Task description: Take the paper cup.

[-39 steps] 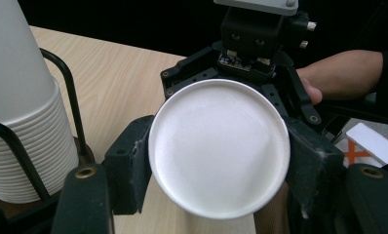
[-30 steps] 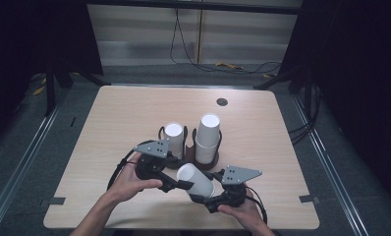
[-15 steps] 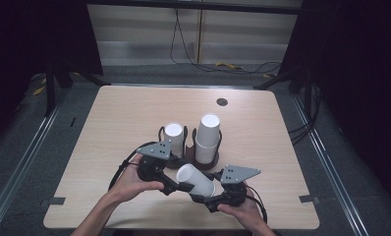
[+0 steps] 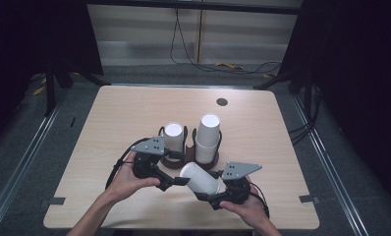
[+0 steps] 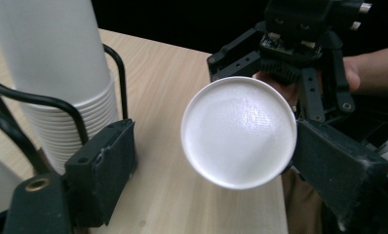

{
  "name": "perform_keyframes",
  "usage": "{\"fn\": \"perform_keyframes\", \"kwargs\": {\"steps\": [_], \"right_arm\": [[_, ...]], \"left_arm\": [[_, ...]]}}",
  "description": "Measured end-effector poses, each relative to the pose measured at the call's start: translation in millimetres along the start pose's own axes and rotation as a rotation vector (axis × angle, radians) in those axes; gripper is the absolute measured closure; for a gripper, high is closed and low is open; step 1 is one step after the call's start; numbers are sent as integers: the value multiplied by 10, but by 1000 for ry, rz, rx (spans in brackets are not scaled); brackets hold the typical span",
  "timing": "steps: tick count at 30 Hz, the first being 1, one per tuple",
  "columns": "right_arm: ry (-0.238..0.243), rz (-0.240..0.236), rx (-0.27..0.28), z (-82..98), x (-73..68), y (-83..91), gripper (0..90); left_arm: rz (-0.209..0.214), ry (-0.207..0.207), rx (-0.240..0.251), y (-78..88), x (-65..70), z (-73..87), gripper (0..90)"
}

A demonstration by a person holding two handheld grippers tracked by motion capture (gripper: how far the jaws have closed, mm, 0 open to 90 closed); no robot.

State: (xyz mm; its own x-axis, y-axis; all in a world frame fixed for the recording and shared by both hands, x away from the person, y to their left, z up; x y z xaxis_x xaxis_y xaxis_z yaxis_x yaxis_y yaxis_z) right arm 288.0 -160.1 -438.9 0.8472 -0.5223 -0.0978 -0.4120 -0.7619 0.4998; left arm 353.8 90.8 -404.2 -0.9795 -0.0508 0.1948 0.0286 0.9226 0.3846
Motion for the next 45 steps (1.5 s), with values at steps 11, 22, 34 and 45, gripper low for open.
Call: {"fn": "perform_keyframes", "kwargs": {"steps": [11, 22, 34, 45], "right_arm": [[55, 39, -76, -86, 50, -25, 268], [66, 48, -128, -97, 61, -22, 268], [122, 48, -230, -177, 70, -106, 269], [145, 38, -297, -171, 98, -195, 270]], "left_arm": [[-21, -10, -11, 129, -36, 33, 191], [-44, -21, -84, 132, -49, 47, 190], [-35, -59, -124, 151, -29, 73, 191], [-65, -85, -191, 127, -38, 119, 191]]}}
Point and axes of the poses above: each handheld gripper's, and its own axes: y roughly backward along the jaws, z roughly out of its underside, x roughly to its right, the point moved 1 cm from there along -y, roughly forward along the jaws, and after that the axes turned 3 degrees about z, right-handed, at the moved point
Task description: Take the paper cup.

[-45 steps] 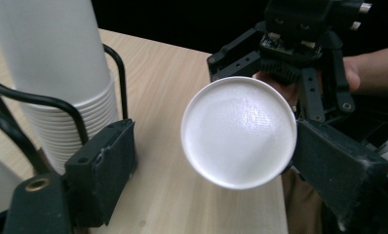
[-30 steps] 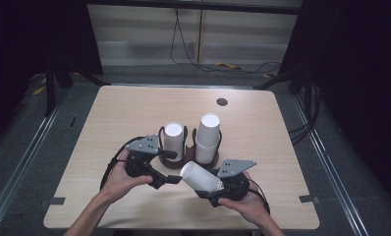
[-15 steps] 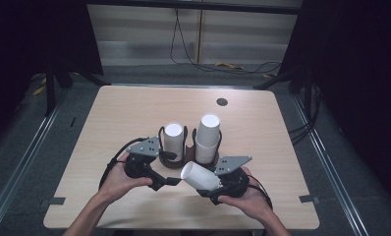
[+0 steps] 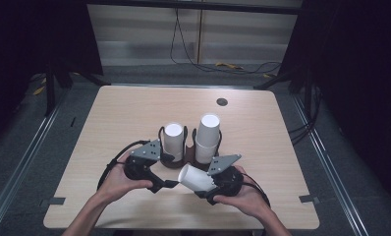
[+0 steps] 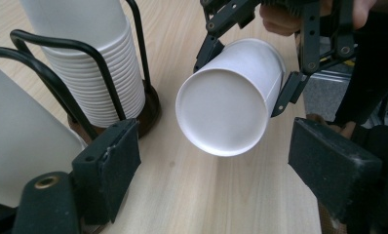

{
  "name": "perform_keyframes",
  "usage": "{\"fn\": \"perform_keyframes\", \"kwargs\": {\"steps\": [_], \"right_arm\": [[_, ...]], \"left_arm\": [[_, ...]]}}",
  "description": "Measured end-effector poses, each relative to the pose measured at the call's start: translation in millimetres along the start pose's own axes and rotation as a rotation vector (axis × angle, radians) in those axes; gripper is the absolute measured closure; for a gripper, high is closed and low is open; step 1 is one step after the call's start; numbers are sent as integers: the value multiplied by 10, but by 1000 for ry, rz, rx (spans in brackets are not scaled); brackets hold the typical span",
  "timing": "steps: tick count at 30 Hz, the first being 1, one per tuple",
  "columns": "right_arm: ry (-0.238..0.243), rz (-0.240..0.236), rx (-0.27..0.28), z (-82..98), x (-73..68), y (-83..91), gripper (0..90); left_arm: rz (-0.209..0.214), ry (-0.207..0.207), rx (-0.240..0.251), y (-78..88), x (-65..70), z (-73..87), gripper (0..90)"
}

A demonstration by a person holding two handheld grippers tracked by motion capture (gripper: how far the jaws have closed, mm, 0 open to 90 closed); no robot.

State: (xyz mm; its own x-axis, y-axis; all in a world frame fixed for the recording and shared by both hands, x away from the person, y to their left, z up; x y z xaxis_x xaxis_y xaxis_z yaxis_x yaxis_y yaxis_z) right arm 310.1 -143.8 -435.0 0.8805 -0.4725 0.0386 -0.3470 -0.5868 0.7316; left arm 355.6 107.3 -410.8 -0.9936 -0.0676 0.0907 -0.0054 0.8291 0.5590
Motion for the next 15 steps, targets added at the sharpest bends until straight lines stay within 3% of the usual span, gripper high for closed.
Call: {"fn": "perform_keyframes", "kwargs": {"steps": [4, 15], "right_arm": [[27, 1, -33, -55, -13, -4, 271], [93, -2, -113, -143, -25, -48, 272]], "left_arm": [[-14, -4, -28, -33, 20, 10, 173], [6, -54, -84, -126, 63, 24, 193]]}}
Point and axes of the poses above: each handheld gripper's, and its own axes: y roughly backward along the jaws, z roughly out of its underside, x roughly to its right, the point moved 1 cm from there along -y, roughly forward along the jaws, and after that the axes turned 3 degrees about z, right-handed, at the moved point
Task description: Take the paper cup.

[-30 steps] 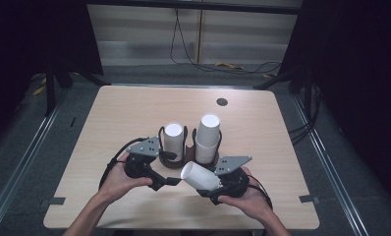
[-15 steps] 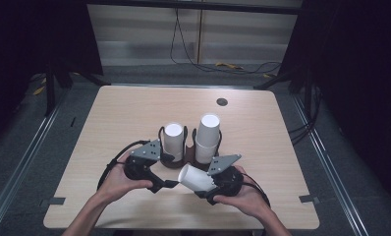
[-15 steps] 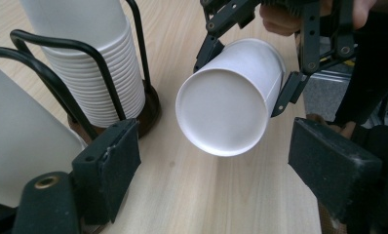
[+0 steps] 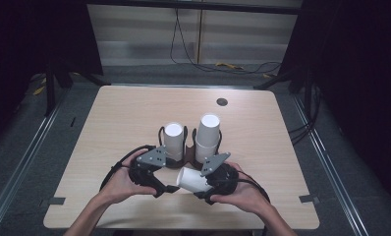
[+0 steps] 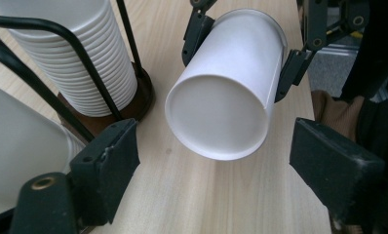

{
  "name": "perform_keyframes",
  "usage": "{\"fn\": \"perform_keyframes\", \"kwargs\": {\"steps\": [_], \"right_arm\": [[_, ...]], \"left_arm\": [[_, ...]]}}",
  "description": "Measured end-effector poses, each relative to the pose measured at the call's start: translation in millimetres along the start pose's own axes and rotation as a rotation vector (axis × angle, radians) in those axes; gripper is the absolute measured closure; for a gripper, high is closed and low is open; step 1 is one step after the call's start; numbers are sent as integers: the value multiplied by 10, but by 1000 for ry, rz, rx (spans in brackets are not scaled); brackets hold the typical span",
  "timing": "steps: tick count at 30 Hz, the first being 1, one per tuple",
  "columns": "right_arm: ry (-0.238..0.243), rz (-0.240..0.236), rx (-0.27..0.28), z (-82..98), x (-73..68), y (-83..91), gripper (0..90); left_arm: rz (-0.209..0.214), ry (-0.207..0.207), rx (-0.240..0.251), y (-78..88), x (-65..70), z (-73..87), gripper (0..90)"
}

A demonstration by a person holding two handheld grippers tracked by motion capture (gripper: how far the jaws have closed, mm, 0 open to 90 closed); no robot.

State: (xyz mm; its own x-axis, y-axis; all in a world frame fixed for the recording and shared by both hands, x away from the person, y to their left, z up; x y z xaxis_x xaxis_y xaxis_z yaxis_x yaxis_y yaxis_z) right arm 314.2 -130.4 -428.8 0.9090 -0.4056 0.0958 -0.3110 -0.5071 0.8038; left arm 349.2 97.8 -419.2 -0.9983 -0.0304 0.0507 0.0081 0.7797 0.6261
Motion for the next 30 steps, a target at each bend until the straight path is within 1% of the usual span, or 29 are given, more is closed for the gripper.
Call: {"fn": "perform_keyframes", "kwargs": {"steps": [1, 2, 3, 4, 5, 6, 7, 8, 9, 11, 12, 14, 15, 16, 17, 19, 20, 21, 22, 23, 24, 26, 27, 29, 30], "right_arm": [[16, -5, -20, -13, -2, -14, 272], [16, -5, -20, -13, -2, -14, 272], [18, -11, -38, -26, -7, -25, 272], [22, -10, -48, -30, -9, -29, 272], [25, -13, -51, -33, -8, -34, 272], [25, -13, -51, -33, -8, -34, 272], [32, -16, -64, -38, -13, -46, 272], [32, -16, -64, -38, -13, -46, 272], [42, -23, -77, -44, -18, -55, 273], [37, -20, -85, -48, -29, -55, 273], [50, -18, -90, -55, -28, -59, 274], [60, -12, -92, -65, -30, -70, 274], [72, -7, -114, -74, -39, -82, 274], [72, -7, -114, -74, -39, -82, 274], [67, -8, -129, -79, -51, -85, 274], [92, -3, -132, -92, -47, -104, 274], [88, -5, -143, -101, -61, -111, 275], [98, -5, -144, -106, -60, -115, 275], [107, -5, -142, -112, -59, -120, 275], [96, -9, -147, -116, -70, -119, 275], [100, -8, -146, -121, -72, -124, 275], [106, -14, -149, -137, -80, -135, 276], [111, -15, -148, -143, -79, -140, 276], [118, -19, -146, -152, -84, -154, 276], [113, -23, -151, -156, -90, -156, 276]], "left_arm": [[6, -13, -22, -13, 7, 1, 206], [6, -13, -22, -13, 7, 1, 214], [20, -14, -47, -37, 18, 6, 217], [18, -18, -56, -50, 20, 8, 220], [26, -27, -70, -62, 18, 9, 222], [26, -27, -70, -62, 18, 9, 225], [32, -27, -77, -73, 20, 11, 234], [37, -19, -87, -82, 23, 13, 234], [46, -6, -90, -92, 17, 13, 238], [43, 2, -93, -94, 11, 11, 237], [41, 0, -95, -97, 5, 7, 222], [36, -2, -99, -107, 3, 0, 219], [40, -9, -102, -112, 0, -4, 219], [41, -9, -106, -119, 5, -6, 219], [45, -7, -113, -135, 10, -4, 219], [46, -11, -134, -166, 12, 1, 212], [45, -4, -144, -173, 14, 3, 206], [49, -8, -147, -189, 9, 7, 203], [51, 4, -152, -197, 12, 11, 196], [57, 8, -158, -204, 3, 11, 195], [65, 25, -161, -206, 0, 11, 195], [63, 23, -162, -209, -1, 12, 195], [69, 32, -161, -211, -5, 10, 195], [75, 36, -159, -212, -10, 11, 195], [75, 36, -159, -212, -10, 11, 195]]}}
Point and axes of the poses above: each handheld gripper's, and its own axes: y roughly backward along the jaws, z roughly out of its underside, x roughly to its right, the point moved 1 cm from there along -y, roughly forward along the jaws, and after that the axes turned 3 degrees about z, right-handed, at the moved point
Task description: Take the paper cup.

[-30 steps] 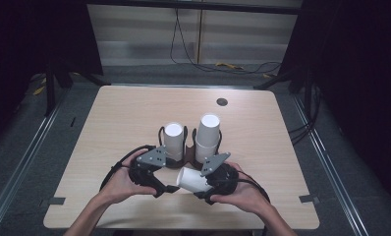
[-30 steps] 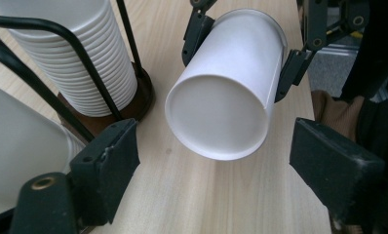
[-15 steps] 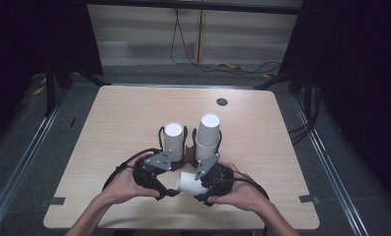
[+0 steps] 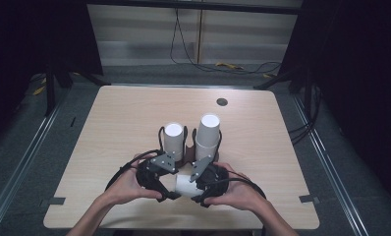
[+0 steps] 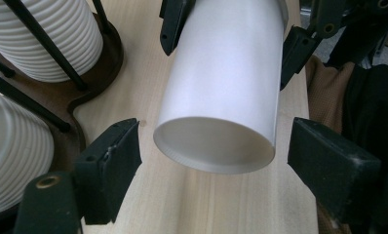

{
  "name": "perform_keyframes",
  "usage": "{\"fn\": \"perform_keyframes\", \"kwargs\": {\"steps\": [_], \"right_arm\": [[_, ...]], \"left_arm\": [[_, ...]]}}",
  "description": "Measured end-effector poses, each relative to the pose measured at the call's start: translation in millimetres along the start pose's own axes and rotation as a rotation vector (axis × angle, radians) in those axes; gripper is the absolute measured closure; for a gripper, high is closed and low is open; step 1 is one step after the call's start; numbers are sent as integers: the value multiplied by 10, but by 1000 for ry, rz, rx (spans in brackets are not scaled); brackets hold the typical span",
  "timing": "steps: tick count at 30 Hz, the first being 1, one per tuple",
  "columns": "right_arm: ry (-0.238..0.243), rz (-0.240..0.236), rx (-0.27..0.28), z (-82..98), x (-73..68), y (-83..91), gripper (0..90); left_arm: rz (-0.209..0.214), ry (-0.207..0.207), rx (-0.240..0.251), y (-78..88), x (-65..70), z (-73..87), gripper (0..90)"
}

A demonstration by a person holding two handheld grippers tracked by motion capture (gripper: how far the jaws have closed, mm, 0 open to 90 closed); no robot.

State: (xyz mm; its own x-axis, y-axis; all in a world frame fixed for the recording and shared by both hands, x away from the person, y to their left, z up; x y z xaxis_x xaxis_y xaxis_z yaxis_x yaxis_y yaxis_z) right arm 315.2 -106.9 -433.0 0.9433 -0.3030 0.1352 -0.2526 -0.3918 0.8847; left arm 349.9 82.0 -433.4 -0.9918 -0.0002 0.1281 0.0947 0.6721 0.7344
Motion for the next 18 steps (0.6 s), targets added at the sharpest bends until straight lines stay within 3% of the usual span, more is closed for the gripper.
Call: {"fn": "perform_keyframes", "kwargs": {"steps": [11, 18], "right_arm": [[38, -11, 13, -107, -40, -19, 276], [54, -9, 21, -159, -63, -38, 277]], "left_arm": [[18, 7, -12, -33, -3, -4, 182], [34, -4, -18, -42, 9, -2, 220]]}}
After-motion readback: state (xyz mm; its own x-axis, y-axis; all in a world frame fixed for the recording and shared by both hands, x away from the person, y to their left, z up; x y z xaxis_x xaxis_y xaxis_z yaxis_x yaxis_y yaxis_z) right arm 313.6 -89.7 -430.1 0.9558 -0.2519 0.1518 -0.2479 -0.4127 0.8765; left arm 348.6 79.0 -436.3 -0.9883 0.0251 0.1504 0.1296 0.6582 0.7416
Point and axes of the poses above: each handheld gripper's, and its own axes: y roughly backward along the jaws, z roughly out of its underside, x roughly to its right, the point moved 1 cm from there along -y, roughly forward along the jaws, and after that the axes turned 3 degrees about z, right-handed, at the moved point
